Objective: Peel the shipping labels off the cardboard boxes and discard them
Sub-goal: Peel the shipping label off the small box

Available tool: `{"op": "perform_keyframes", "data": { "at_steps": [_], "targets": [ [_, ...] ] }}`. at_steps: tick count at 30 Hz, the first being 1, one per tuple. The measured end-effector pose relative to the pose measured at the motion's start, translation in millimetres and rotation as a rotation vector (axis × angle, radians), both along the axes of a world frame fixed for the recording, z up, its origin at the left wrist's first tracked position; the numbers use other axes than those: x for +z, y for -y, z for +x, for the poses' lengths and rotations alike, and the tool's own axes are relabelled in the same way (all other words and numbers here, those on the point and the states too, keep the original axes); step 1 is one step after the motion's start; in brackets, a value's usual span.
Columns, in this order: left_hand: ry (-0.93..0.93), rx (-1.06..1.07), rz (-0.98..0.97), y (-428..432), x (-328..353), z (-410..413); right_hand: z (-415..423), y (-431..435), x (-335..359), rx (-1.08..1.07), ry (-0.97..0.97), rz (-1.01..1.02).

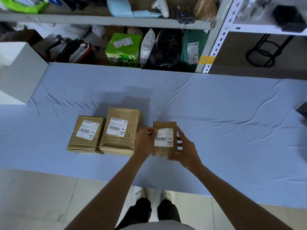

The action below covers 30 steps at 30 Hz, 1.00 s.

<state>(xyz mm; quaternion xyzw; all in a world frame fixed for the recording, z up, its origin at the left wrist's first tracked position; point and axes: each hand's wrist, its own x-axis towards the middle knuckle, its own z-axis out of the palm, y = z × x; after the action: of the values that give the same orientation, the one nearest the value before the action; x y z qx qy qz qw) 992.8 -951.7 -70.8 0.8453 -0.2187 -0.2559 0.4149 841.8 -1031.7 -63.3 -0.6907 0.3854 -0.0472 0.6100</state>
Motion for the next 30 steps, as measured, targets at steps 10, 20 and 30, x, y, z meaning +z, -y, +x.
{"op": "perform_keyframes", "data": {
  "at_steps": [10,20,30],
  "targets": [
    [-0.026,-0.002,-0.031,-3.9,6.7,-5.0,-1.0,-0.4,2.9,0.013,-0.020,-0.039],
    [-0.016,0.012,-0.020,-3.3,5.3,-5.5,-1.7,-0.1,5.3,0.017,-0.024,-0.055],
    [-0.029,0.038,-0.025,-3.0,8.7,-6.8,-0.6,0.6,4.2,0.021,-0.034,-0.068]
  ]
}}
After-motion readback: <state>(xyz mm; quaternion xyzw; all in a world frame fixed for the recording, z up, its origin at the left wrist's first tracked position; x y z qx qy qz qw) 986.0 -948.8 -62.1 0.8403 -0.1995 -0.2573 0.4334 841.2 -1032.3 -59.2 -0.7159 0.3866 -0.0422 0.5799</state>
